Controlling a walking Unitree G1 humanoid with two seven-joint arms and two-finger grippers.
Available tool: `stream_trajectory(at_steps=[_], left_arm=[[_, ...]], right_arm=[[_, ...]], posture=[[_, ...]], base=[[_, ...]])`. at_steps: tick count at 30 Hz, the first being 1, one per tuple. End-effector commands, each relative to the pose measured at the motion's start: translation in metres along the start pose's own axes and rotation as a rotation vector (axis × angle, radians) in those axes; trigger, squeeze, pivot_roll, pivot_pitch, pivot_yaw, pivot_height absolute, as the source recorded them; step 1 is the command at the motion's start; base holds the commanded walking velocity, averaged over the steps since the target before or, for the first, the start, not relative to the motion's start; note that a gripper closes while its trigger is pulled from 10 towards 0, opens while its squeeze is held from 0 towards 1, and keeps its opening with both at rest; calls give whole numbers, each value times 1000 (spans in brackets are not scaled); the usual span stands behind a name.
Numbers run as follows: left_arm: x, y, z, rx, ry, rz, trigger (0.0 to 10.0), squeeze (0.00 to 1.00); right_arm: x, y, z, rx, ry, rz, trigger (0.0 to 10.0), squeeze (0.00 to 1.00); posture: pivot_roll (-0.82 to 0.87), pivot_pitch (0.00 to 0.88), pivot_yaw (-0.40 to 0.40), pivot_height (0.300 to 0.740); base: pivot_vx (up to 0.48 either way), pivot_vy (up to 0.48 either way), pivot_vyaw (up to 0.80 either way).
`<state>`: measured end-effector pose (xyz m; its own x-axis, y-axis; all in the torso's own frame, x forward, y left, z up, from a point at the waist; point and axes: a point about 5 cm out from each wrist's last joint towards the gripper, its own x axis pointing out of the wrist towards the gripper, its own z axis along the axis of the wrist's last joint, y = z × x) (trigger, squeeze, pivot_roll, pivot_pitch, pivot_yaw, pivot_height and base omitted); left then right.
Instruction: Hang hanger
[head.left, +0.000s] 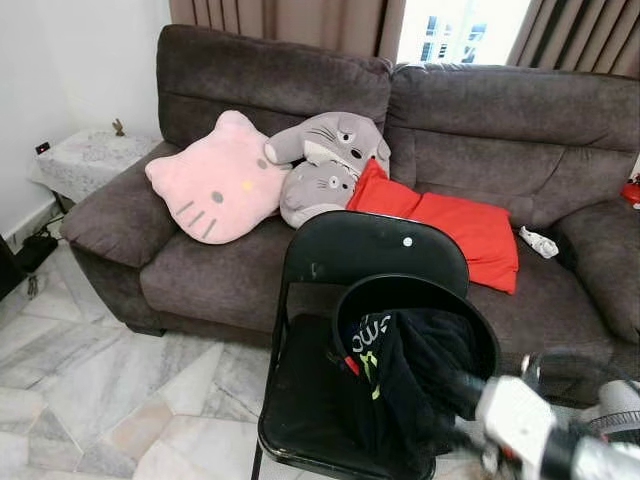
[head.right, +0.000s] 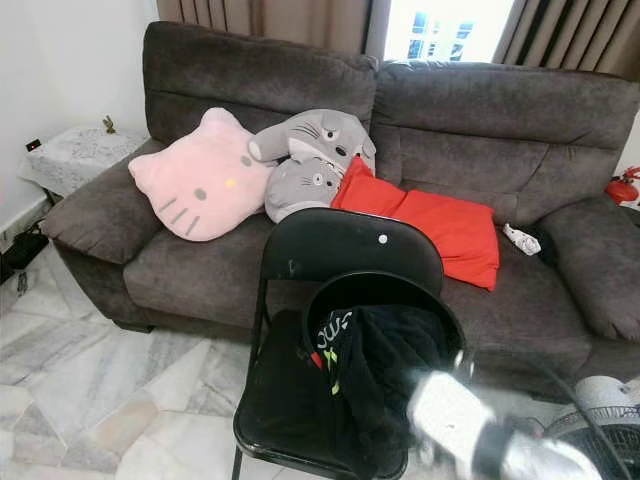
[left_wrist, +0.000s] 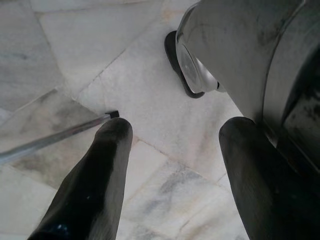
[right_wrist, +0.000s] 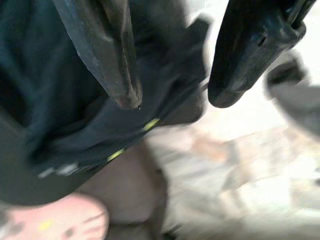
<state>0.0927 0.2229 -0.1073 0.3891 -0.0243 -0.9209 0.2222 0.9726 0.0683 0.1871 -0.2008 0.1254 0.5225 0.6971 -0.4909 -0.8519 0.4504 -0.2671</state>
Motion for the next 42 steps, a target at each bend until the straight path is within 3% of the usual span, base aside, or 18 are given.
stream_trajectory(at_steps=[1, 3, 8, 11, 12, 13, 14, 15, 21, 27, 33, 34, 35, 36, 42], left_arm=[[1, -3, 3, -2, -8, -15, 10000, 0], [1, -4, 4, -1, -9, -16, 10000, 0], [1, -4, 4, -2, -11, -14, 10000, 0], [1, -4, 4, -4, -11, -12, 10000, 0], [1, -4, 4, -4, -11, -12, 10000, 0], [1, -4, 4, -4, -11, -12, 10000, 0], [1, -4, 4, -4, -10, -12, 10000, 0], [1, -4, 3, -4, -10, -12, 10000, 0], [1, -4, 3, -3, -8, -14, 10000, 0], [1, -4, 3, -2, -9, -13, 10000, 0], [1, -4, 3, 0, -8, -15, 10000, 0], [1, -4, 2, 1, -7, -15, 10000, 0], [1, -5, 2, 1, -7, -16, 10000, 0], [1, -5, 2, 2, -7, -17, 10000, 0], [1, -5, 2, 2, -7, -17, 10000, 0]], right_arm=[[-1, 3, 3, -2, 10, 41, 10000, 0], [-5, 6, -7, 12, 73, 65, 10000, 0], [-5, -5, -12, -6, 127, 0, 10000, 0], [-4, -20, -15, -45, 166, -129, 10000, 0], [-4, -30, -16, -47, 160, -222, 10000, 0], [-4, -30, -16, -47, 160, -222, 10000, 0], [-5, -38, -17, -24, 137, -300, 10000, 569], [-5, -40, -15, -12, 109, -329, 10000, 1000], [2, -33, -16, 70, 33, -335, 10000, 1000], [8, -19, -32, 124, 79, -261, 10000, 1000], [7, -26, -44, 95, 152, -321, 10000, 1000], [9, -30, -45, 79, 147, -360, 10000, 898], [10, -33, -44, 68, 140, -381, 10000, 86], [12, -37, -43, 59, 130, -404, 10000, 0], [21, -35, -37, 73, 69, -374, 10000, 0]], posture=[[-113, 16, -29, 740], [-116, 14, -28, 740], [-111, 11, -31, 740], [-108, 11, -32, 740], [-106, 11, -33, 740], [-106, 11, -33, 740], [-107, 11, -33, 740], [-107, 11, -33, 740], [-106, 8, -34, 740], [-103, 1, -34, 740], [-103, 0, -33, 740], [-103, 0, -33, 740], [-103, 0, -32, 740], [-103, 0, -32, 740], [-100, 0, -34, 740]], base=[[0, 0, 0], [0, 0, 0], [0, 0, 0], [0, 0, 0], [0, 0, 0], [0, 0, 0], [0, 0, 0], [0, 0, 0], [0, 0, 0], [0, 0, 0], [0, 0, 0], [0, 0, 0], [0, 0, 0], [0, 0, 0], [0, 0, 0]])
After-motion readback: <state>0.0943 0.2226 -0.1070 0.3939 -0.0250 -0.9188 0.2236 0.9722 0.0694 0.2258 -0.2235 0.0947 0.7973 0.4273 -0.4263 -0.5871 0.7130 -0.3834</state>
